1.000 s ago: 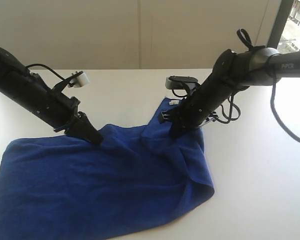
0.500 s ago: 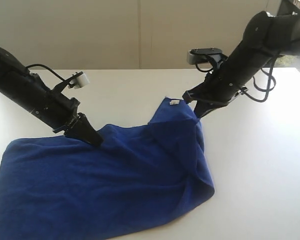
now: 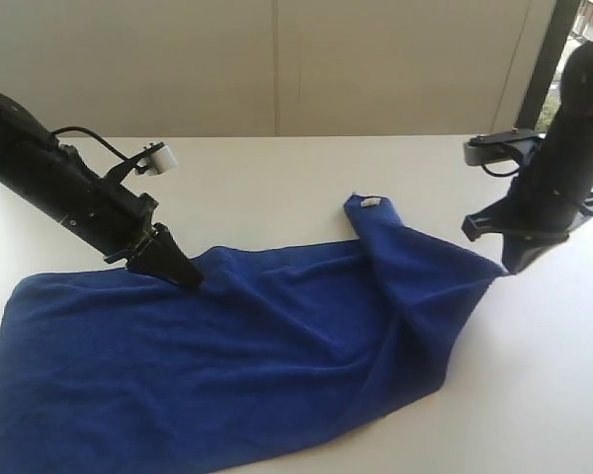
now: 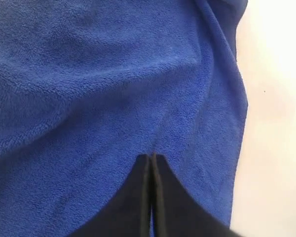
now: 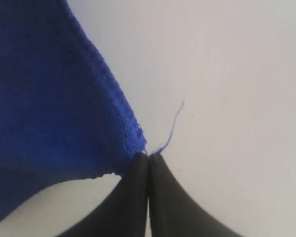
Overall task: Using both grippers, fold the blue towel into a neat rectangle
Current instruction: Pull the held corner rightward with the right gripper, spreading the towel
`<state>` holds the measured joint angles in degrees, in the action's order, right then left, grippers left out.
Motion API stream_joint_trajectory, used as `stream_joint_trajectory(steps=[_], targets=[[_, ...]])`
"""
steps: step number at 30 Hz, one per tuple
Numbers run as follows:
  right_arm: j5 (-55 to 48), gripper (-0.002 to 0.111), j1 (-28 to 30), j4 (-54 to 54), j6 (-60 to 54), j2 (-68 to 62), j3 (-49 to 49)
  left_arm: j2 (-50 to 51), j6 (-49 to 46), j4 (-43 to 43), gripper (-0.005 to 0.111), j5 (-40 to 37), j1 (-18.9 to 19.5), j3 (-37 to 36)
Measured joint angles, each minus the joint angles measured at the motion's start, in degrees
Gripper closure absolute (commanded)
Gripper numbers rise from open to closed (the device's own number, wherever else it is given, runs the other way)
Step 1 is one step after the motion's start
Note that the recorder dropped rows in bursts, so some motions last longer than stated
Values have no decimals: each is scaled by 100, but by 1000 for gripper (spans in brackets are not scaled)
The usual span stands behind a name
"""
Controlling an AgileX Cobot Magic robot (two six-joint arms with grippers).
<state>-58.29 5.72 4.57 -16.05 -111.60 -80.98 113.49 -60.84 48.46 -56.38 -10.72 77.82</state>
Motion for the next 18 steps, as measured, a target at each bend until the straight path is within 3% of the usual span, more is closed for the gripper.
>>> stream_joint_trajectory(steps=[18], targets=[[431,105,752,-1151,883,846,1571,0,-51,0,107,23,0,0]])
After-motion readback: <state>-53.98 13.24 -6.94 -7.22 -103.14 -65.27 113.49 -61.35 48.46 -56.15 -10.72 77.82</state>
